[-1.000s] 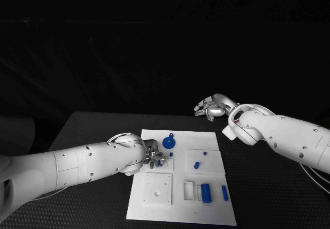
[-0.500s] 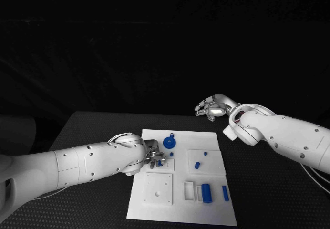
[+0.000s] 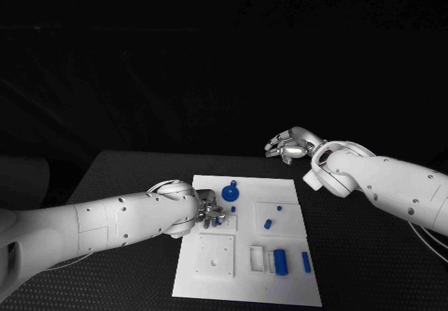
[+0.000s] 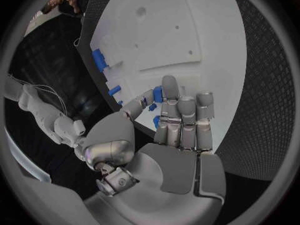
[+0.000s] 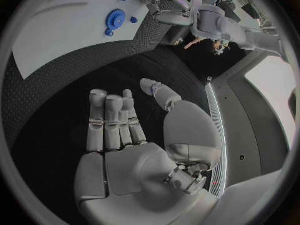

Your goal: Assemble the parts on the task board

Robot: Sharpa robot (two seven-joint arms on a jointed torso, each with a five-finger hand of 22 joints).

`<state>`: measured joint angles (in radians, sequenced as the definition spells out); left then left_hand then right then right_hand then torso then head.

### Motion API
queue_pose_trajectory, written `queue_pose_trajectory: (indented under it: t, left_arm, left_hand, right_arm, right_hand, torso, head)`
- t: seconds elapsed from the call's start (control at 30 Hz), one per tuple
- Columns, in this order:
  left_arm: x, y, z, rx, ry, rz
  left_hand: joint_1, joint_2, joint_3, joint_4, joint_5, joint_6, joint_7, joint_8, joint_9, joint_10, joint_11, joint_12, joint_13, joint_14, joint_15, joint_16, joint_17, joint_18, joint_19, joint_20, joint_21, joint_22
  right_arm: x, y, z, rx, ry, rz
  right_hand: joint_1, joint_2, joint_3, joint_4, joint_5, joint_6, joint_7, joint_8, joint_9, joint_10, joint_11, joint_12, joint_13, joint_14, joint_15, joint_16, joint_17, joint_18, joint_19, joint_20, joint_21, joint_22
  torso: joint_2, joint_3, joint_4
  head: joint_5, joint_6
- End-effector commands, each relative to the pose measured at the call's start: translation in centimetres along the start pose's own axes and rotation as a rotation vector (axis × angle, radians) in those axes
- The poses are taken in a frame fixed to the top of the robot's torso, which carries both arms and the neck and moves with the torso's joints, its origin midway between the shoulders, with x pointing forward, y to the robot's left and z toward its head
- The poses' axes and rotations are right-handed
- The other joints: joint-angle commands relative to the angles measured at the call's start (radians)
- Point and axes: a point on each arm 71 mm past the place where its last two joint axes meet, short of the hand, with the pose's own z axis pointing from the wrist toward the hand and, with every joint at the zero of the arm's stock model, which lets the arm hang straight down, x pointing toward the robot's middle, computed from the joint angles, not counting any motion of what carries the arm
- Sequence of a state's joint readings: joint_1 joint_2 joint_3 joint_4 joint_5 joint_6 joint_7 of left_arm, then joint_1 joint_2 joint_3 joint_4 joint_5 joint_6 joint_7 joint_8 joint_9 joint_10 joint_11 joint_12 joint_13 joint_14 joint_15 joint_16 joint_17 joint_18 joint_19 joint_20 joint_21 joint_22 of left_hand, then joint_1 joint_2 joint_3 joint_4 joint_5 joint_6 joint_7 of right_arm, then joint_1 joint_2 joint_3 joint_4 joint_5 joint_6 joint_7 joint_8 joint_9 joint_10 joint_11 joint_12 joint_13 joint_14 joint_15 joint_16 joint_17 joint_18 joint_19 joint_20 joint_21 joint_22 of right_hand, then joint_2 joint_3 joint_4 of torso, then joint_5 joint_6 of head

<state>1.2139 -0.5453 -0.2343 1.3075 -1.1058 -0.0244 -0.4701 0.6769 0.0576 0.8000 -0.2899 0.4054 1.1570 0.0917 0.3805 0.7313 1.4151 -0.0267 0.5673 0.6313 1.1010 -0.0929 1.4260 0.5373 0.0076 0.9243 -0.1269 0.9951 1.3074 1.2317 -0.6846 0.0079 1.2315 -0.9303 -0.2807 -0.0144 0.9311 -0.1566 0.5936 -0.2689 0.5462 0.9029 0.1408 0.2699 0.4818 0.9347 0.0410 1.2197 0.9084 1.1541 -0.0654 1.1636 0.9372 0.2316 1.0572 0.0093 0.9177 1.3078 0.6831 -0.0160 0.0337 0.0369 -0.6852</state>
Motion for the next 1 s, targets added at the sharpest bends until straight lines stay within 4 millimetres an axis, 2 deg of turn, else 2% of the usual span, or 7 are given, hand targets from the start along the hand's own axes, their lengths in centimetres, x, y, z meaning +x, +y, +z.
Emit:
queue_pose_trajectory:
  t: [0.03,0.53,1.0]
  left_arm:
    - [1.33,-0.60,0.02,0.024,0.074,-0.001]
    - [1.77,-0.24,0.09,-0.003,0.167,-0.149]
    - [1.47,-0.37,0.16,0.001,0.120,-0.103]
  left_hand:
    - [0.001,0.024,0.039,0.011,0.018,0.106,-0.095,0.005,0.003,0.040,-0.070,0.007,0.002,0.091,-0.090,0.002,-0.002,0.012,0.008,-0.139,0.005,0.020]
    - [-0.014,0.036,0.036,0.009,0.025,0.108,-0.097,0.009,0.006,0.039,-0.071,0.018,0.004,0.096,-0.090,0.005,-0.003,0.012,0.006,-0.137,0.006,0.020]
    - [-0.020,0.040,0.036,0.011,0.021,0.107,-0.097,0.009,0.007,0.037,-0.071,0.020,0.004,0.096,-0.091,0.005,-0.003,0.012,0.005,-0.137,0.006,0.019]
  right_arm:
    - [0.09,0.05,0.01,-0.006,0.012,-0.004]
    - [0.05,0.00,-0.01,-0.004,0.010,-0.004]
    - [0.06,0.00,0.01,-0.004,0.012,-0.004]
  right_hand:
    - [0.002,0.003,0.007,0.000,0.005,-0.002,0.008,0.004,0.002,-0.005,-0.004,0.004,-0.002,-0.001,-0.006,0.004,-0.001,0.030,0.006,0.002,-0.005,0.005]
    - [0.007,0.004,0.009,-0.002,0.006,-0.002,0.007,0.004,0.002,-0.006,-0.004,0.005,-0.003,-0.002,-0.006,0.004,-0.002,0.030,0.006,0.002,-0.006,0.006]
    - [0.009,0.005,0.010,-0.003,0.005,-0.002,0.007,0.004,0.002,-0.006,-0.004,0.005,-0.004,-0.002,-0.006,0.005,-0.002,0.030,0.006,0.002,-0.006,0.006]
  torso:
    - [0.000,0.0003,0.0002]
    - [0.000,0.0009,0.0000]
    - [0.000,0.0001,-0.0011]
  head:
    - [0.001,-0.001]
    - [0.002,-0.004]
    - [0.001,-0.002]
